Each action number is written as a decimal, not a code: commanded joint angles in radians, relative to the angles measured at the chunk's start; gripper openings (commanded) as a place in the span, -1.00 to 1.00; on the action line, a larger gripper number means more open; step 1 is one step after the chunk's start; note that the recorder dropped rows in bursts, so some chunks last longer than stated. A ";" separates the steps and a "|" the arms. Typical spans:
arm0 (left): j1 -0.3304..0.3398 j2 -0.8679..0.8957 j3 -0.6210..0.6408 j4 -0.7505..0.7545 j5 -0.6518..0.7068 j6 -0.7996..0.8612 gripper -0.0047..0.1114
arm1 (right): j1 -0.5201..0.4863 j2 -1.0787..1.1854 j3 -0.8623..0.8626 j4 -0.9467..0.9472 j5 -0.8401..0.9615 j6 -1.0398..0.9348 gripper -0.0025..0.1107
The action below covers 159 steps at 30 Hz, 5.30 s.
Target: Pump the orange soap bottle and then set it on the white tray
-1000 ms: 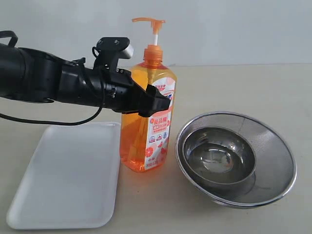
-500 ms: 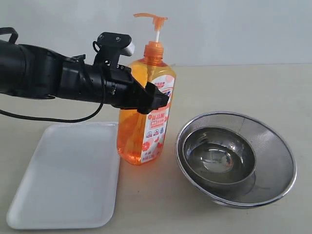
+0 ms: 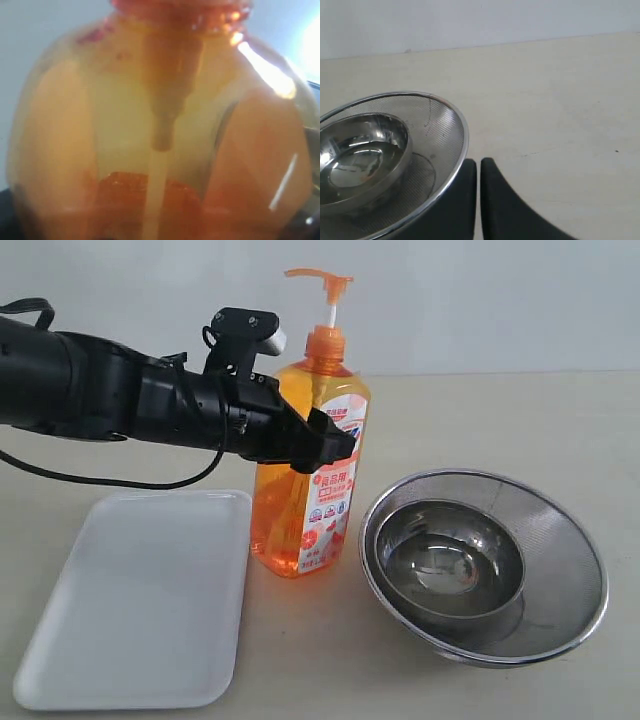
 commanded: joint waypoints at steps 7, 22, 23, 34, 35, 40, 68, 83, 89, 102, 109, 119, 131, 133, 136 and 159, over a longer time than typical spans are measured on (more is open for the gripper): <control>-0.002 0.027 -0.036 -0.019 0.005 -0.002 -0.84 | -0.004 -0.005 -0.001 -0.005 -0.011 -0.001 -0.96; -0.002 0.027 -0.036 -0.019 0.027 0.000 -0.84 | -0.004 -0.005 -0.001 -0.005 -0.005 -0.001 -0.96; -0.002 0.027 -0.034 -0.019 0.026 0.005 -0.84 | -0.004 -0.005 -0.001 -0.005 -0.005 -0.001 -0.96; -0.002 0.027 -0.034 -0.019 0.023 0.029 -0.84 | -0.004 -0.005 -0.001 -0.005 -0.005 -0.001 -0.96; -0.002 0.027 -0.034 -0.019 0.023 0.029 -0.84 | -0.004 -0.005 -0.001 -0.005 -0.005 -0.001 -0.96; -0.002 0.027 -0.034 0.078 0.007 -0.078 -0.84 | -0.004 -0.005 -0.001 -0.005 -0.005 -0.001 -0.96; -0.053 0.018 -0.063 1.015 -0.195 -1.057 -0.84 | -0.004 -0.005 -0.001 -0.005 -0.011 -0.001 -0.96; -0.062 0.018 0.092 1.926 -0.560 -2.048 -0.84 | -0.004 -0.005 -0.001 -0.005 -0.011 -0.001 -0.96; -0.062 0.018 0.168 1.895 -0.745 -2.062 -0.84 | -0.004 -0.005 -0.001 -0.005 -0.011 -0.001 -0.96; -0.062 0.018 0.314 1.826 -1.004 -2.062 -0.84 | -0.004 -0.005 -0.001 -0.005 -0.011 -0.001 -0.96; -0.109 0.014 0.383 1.806 -1.066 -2.008 -0.84 | -0.004 -0.005 -0.001 -0.005 -0.011 -0.001 -0.96; -0.274 -0.072 0.423 1.355 -1.019 -1.588 -0.84 | -0.004 -0.005 -0.001 -0.005 -0.005 -0.001 -0.96; -0.409 -0.092 0.515 1.184 -1.201 -1.584 -0.84 | -0.004 -0.005 -0.001 -0.005 -0.005 -0.001 -0.96; -0.411 -0.092 0.534 1.142 -1.222 -1.584 -0.84 | -0.004 -0.005 -0.001 -0.005 -0.005 -0.001 -0.96; -0.411 -0.092 0.545 1.072 -1.244 -1.586 -0.84 | -0.004 -0.005 -0.001 -0.005 -0.005 -0.001 -0.96; -0.411 -0.092 0.545 1.140 -1.229 -1.582 -0.81 | -0.004 -0.005 -0.001 -0.005 -0.011 -0.001 -0.96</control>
